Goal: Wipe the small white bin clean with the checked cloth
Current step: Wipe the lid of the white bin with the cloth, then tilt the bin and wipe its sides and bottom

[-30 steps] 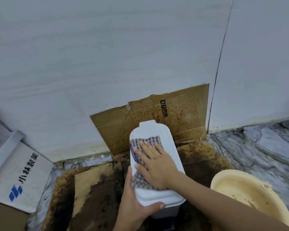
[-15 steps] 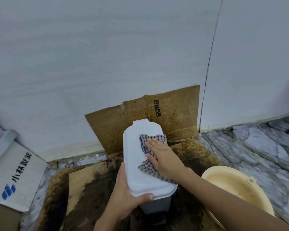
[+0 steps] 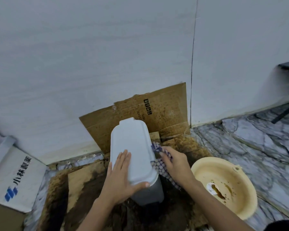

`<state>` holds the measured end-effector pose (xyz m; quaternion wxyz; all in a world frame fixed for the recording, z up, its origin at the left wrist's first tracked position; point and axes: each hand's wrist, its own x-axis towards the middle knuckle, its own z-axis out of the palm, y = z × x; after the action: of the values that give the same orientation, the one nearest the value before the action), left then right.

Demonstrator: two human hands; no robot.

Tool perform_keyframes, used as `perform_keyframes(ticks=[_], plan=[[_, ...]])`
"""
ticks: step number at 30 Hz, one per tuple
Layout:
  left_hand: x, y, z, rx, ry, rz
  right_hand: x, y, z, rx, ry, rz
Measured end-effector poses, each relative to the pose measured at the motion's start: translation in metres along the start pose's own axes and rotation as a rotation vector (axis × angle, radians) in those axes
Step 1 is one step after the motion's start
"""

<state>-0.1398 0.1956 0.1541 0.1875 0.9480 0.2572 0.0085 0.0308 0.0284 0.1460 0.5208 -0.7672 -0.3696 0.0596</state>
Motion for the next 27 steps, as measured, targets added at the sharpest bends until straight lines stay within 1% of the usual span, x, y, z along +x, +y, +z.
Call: perform_keyframes(ticks=[2,4,7,9,10,12,16,19,22,25,27], plan=[[-0.003,-0.007,-0.007,-0.002,0.018,-0.069,0.000,0.005,-0.008,0.073,0.094,0.145],[-0.006,-0.012,-0.012,0.038,0.042,-0.120,0.000,0.009,-0.010,0.147,0.135,0.251],[-0.009,-0.018,-0.019,0.097,0.060,-0.181,-0.002,0.006,-0.004,0.275,0.126,0.303],[-0.008,-0.027,-0.027,0.066,0.105,-0.231,-0.005,0.003,0.006,0.337,0.081,0.306],[-0.006,-0.032,-0.030,0.039,0.144,-0.229,-0.006,0.001,0.013,0.363,0.049,0.309],[-0.001,-0.047,-0.035,0.003,0.199,-0.168,-0.008,-0.002,0.029,0.398,-0.026,0.320],[0.005,-0.075,-0.033,-0.136,0.210,-0.123,-0.006,-0.013,0.074,0.453,-0.165,0.322],[0.005,-0.095,-0.028,-0.156,0.191,-0.090,-0.003,-0.023,0.116,0.552,-0.221,0.382],[0.008,-0.107,-0.027,-0.184,0.142,-0.085,-0.010,-0.025,0.161,0.561,-0.301,0.420],[0.006,-0.114,-0.029,-0.164,0.112,-0.065,-0.020,-0.013,0.195,0.520,-0.348,0.362],[0.006,-0.117,-0.031,-0.139,0.110,-0.087,-0.016,-0.001,0.204,0.488,-0.418,0.324]])
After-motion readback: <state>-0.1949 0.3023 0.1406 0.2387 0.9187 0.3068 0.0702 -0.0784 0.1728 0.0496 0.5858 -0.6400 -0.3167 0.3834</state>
